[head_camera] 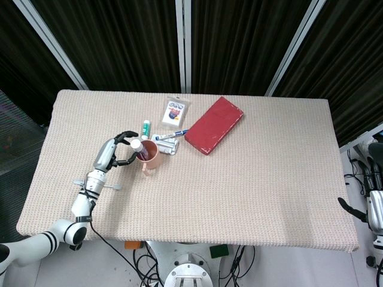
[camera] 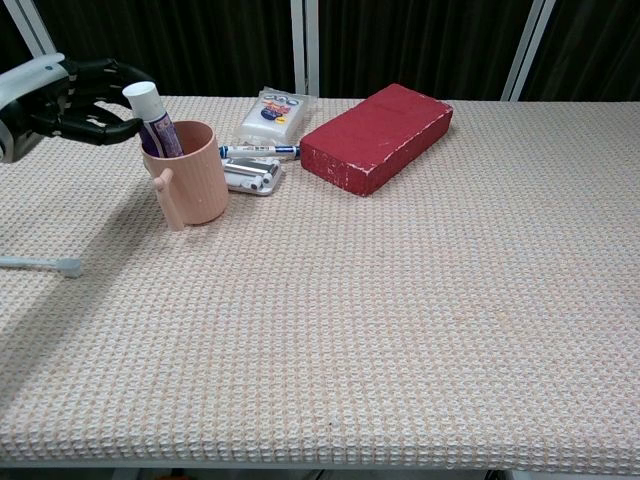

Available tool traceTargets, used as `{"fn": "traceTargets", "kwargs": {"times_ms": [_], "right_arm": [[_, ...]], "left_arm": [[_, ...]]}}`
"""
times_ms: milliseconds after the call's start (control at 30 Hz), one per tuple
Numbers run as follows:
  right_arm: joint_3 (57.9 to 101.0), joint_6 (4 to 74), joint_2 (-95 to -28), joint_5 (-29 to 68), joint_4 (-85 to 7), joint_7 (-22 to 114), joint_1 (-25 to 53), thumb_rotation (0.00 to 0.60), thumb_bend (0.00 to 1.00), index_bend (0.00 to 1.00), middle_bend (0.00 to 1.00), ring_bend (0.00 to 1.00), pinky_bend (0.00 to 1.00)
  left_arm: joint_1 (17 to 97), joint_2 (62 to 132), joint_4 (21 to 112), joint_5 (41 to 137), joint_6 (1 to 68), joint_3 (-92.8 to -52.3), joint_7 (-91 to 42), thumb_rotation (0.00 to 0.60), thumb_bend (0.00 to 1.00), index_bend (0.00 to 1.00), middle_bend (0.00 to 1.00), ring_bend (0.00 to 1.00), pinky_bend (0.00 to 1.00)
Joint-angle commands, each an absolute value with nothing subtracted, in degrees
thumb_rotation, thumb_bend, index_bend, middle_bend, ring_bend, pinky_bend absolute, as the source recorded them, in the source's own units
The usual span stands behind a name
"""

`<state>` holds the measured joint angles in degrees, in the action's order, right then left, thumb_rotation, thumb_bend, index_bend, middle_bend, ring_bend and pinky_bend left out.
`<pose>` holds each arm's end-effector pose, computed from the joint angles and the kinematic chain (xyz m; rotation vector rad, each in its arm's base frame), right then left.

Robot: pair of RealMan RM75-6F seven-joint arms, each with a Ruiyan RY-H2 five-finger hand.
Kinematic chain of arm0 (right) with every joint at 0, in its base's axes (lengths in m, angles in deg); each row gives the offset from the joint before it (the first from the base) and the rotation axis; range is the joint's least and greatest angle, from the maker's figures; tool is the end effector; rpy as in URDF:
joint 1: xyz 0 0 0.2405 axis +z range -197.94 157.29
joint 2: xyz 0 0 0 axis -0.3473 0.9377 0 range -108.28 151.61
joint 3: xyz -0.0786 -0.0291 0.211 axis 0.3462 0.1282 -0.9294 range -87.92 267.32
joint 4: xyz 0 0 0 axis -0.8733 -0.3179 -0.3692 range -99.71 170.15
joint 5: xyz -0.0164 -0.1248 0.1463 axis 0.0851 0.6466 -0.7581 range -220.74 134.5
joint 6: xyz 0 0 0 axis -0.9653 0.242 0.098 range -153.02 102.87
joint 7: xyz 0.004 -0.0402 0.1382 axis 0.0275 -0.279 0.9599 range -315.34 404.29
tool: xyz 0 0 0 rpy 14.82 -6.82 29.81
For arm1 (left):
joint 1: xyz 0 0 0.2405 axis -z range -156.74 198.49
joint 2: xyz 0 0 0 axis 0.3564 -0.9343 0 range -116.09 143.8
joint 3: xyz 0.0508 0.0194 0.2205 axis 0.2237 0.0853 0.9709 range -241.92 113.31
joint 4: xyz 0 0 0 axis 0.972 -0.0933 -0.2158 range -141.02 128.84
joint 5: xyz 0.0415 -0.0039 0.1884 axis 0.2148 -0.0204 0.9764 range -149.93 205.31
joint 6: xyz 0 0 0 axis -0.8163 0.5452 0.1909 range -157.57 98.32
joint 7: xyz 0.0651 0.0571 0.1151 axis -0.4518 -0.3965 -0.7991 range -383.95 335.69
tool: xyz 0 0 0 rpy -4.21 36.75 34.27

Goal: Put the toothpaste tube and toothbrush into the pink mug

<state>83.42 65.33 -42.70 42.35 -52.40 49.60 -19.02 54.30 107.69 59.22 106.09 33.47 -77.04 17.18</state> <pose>-0.2937 -0.1703 0.1897 1.2505 -0.8313 0.9636 -0.1932 0.3335 0.0265 -1.2948 -1.5655 -1.5502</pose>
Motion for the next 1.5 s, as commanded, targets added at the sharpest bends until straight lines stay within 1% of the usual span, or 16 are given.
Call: {"fn": "traceTargets", "kwargs": {"times_ms": [33,100,167,200,233,267,333,433,500,567,667,800,900,1100,1300,1500], "right_arm": [[83.4,65.4,-42.7,42.4,-52.4,49.7,-19.0,0.6,0.34,0.0,0.0,0.0,0.0],[83.3,65.6,-42.6,42.4,-52.5,49.8,-19.1,0.6,0.34,0.0,0.0,0.0,0.0],[83.2,65.8,-42.4,42.3,-52.5,50.0,-19.2,0.6,0.34,0.0,0.0,0.0,0.0],[83.2,65.9,-42.3,42.3,-52.5,50.1,-19.2,0.6,0.34,0.0,0.0,0.0,0.0],[83.1,66.0,-42.3,42.3,-52.5,50.3,-19.2,0.6,0.34,0.0,0.0,0.0,0.0],[83.0,66.0,-42.2,42.2,-52.4,50.4,-19.2,0.6,0.34,0.0,0.0,0.0,0.0],[82.9,65.8,-42.2,42.2,-52.3,50.7,-19.1,0.6,0.34,0.0,0.0,0.0,0.0],[82.7,65.9,-42.4,42.3,-52.2,50.7,-18.9,0.6,0.34,0.0,0.0,0.0,0.0],[82.5,66.5,-42.9,42.3,-51.4,48.7,-18.8,0.6,0.34,0.0,0.0,0.0,0.0],[82.5,66.8,-43.5,42.4,-51.1,47.5,-18.8,0.6,0.34,0.0,0.0,0.0,0.0],[82.6,66.8,-43.5,42.5,-51.3,47.8,-18.9,0.6,0.34,0.0,0.0,0.0,0.0],[82.7,67.1,-43.4,42.6,-51.6,47.6,-19.1,0.6,0.34,0.0,0.0,0.0,0.0],[82.7,67.4,-43.2,42.7,-51.8,47.5,-19.2,0.6,0.34,0.0,0.0,0.0,0.0],[82.8,67.5,-43.1,42.5,-52.0,47.7,-19.6,0.6,0.34,0.0,0.0,0.0,0.0],[83.0,67.1,-43.4,42.5,-51.9,47.5,-19.5,0.6,0.34,0.0,0.0,0.0,0.0],[83.0,66.7,-43.2,42.5,-52.3,47.9,-19.3,0.6,0.34,0.0,0.0,0.0,0.0]], "left_arm": [[53.2,106.0,60.3,106.3,35.4,-77.5,17.5,0.6,0.31,0.24,0.26,0.21,0.34],[52.0,104.0,61.5,106.3,37.6,-78.0,17.5,0.6,0.31,0.23,0.25,0.21,0.34],[50.5,101.1,62.6,106.6,38.9,-77.5,16.0,0.6,0.31,0.24,0.25,0.21,0.34],[50.1,99.0,63.4,107.1,37.8,-76.3,14.6,0.6,0.31,0.26,0.25,0.21,0.34],[49.9,95.1,65.3,108.0,34.8,-74.0,12.4,0.6,0.31,0.3,0.24,0.21,0.34],[49.8,92.3,67.1,108.5,32.9,-72.5,10.5,0.6,0.31,0.32,0.23,0.21,0.34],[49.2,87.9,69.8,109.5,31.5,-69.9,3.2,0.6,0.31,0.33,0.23,0.21,0.35],[47.6,84.6,72.8,110.6,31.6,-66.4,-8.9,0.6,0.32,0.33,0.23,0.21,0.35],[46.8,83.9,74.1,110.9,31.5,-64.7,-14.3,0.6,0.33,0.33,0.24,0.21,0.35],[46.2,84.2,75.0,110.8,31.2,-63.4,-19.0,0.6,0.33,0.32,0.25,0.21,0.36],[45.5,86.0,75.2,110.4,30.8,-62.4,-23.5,0.6,0.34,0.32,0.24,0.21,0.36],[45.1,89.7,72.7,109.6,30.0,-61.8,-27.7,0.6,0.34,0.32,0.23,0.19,0.33],[45.2,91.9,70.8,109.6,29.4,-61.5,-28.4,0.6,0.34,0.32,0.21,0.18,0.31],[44.6,95.0,65.6,110.6,30.9,-61.6,-28.0,0.6,0.34,0.36,0.21,0.18,0.3],[44.2,95.8,63.0,110.8,32.2,-62.1,-28.2,0.6,0.34,0.36,0.22,0.18,0.3],[43.8,96.6,61.7,110.2,31.7,-62.2,-28.0,0.6,0.35,0.42,0.22,0.18,0.29]]}}
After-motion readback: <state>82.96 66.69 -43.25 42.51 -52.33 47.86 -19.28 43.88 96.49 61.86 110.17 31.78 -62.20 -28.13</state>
